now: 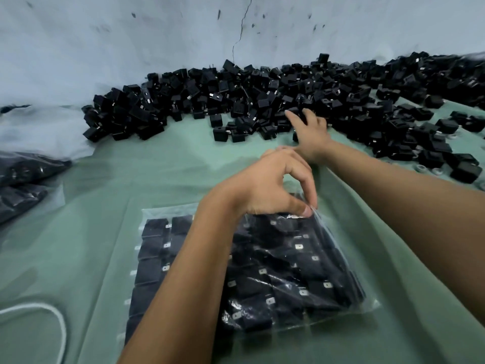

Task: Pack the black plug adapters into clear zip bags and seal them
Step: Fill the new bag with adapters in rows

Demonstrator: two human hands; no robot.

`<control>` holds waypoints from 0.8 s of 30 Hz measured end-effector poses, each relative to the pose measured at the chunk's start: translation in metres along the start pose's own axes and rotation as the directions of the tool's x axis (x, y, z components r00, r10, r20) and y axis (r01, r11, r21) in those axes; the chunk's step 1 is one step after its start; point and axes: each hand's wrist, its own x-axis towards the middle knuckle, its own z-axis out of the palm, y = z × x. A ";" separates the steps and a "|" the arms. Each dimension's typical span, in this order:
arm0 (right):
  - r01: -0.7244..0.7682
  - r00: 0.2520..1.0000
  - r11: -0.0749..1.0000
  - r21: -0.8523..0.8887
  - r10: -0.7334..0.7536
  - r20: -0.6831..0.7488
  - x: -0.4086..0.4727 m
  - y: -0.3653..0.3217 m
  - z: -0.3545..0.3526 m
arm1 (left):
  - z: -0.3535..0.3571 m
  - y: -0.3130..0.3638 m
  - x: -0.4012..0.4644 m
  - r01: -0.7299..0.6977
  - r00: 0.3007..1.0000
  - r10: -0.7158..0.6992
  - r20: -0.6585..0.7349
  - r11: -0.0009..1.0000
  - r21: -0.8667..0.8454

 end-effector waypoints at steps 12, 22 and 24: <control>0.168 0.957 0.983 -0.075 -0.181 -0.226 -0.038 -0.012 0.004 | -0.005 -0.001 0.000 -0.049 0.999 0.049 -0.009 0.999 0.008; 0.096 0.986 0.375 0.922 0.093 -0.141 -0.165 0.027 -0.021 | 0.000 0.004 0.001 0.050 0.999 -0.050 -0.005 0.999 -0.012; 0.098 0.995 0.316 0.944 -0.021 -0.097 -0.174 0.032 -0.027 | 0.001 0.005 0.000 0.042 0.999 -0.043 -0.010 0.999 -0.019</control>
